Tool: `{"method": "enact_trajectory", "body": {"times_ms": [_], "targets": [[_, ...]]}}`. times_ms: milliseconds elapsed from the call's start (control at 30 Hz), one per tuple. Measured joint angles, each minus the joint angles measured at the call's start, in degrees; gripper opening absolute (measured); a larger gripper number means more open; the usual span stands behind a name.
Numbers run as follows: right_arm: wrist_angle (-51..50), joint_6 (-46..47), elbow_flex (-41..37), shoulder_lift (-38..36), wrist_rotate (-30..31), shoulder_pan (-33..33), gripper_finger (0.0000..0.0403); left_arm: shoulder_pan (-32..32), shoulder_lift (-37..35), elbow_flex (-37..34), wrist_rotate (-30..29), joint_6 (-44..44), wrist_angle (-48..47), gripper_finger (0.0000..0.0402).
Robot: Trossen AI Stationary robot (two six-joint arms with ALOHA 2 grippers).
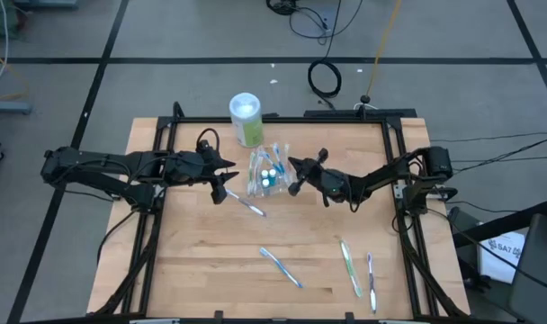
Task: Pick & Place toothbrushing station
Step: Put the orange toothbrush into the right side of the transparent organizer
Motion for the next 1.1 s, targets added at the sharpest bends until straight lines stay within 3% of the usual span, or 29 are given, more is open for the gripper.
{"method": "enact_trajectory", "body": {"times_ms": [200,667,1100], "targets": [[-5.3,0.1,0.0,0.0,0.0,1.8,0.0000,0.0,0.0,0.0,0.0,0.0,0.0,0.0141],[-5.3,-5.9,0.0,0.0,-0.2,3.2,0.0003,0.0,0.0,0.0,0.0,0.0,0.0,0.0140],[-7.9,-3.3,0.0,-4.0,-0.2,3.2,0.0108,0.0,0.0,0.0,0.0,-0.1,-2.0,0.0141]]}}
